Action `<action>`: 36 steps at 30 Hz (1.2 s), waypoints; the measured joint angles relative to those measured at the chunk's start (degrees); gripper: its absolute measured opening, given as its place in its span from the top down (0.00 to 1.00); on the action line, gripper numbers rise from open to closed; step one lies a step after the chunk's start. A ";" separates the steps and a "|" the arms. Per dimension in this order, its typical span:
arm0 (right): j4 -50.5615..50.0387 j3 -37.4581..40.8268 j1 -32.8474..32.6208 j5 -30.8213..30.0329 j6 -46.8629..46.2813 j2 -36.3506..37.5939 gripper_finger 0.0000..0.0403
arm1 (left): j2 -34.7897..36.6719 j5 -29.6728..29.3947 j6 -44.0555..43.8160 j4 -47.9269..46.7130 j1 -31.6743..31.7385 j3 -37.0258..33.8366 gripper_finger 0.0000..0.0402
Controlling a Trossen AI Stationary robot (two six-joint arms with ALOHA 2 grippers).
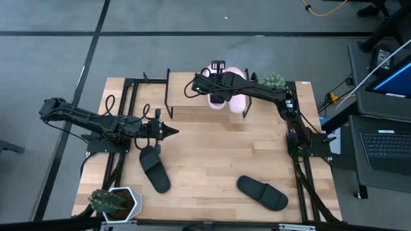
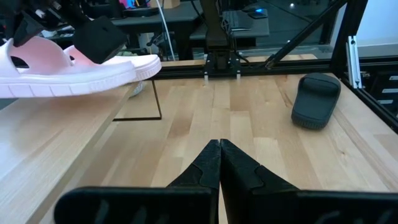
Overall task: Pick and place slides into the shelf
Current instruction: Put the pink slide on the shelf
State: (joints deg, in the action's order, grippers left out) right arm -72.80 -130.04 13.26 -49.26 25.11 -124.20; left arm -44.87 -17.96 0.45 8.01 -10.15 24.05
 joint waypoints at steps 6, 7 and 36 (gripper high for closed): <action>0.25 0.00 1.31 2.97 0.47 0.00 1.00 | 0.00 0.00 -0.03 -0.01 0.00 0.00 1.00; 0.29 0.00 1.51 3.17 0.50 0.00 1.00 | 0.01 0.00 -0.02 0.00 0.00 0.00 1.00; 2.46 0.02 2.11 5.42 3.88 0.00 1.00 | -0.01 0.00 -0.02 0.00 0.00 0.00 1.00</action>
State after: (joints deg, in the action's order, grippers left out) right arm -70.34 -130.02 15.38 -43.83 28.99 -124.20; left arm -44.88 -17.96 0.43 8.01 -10.15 24.05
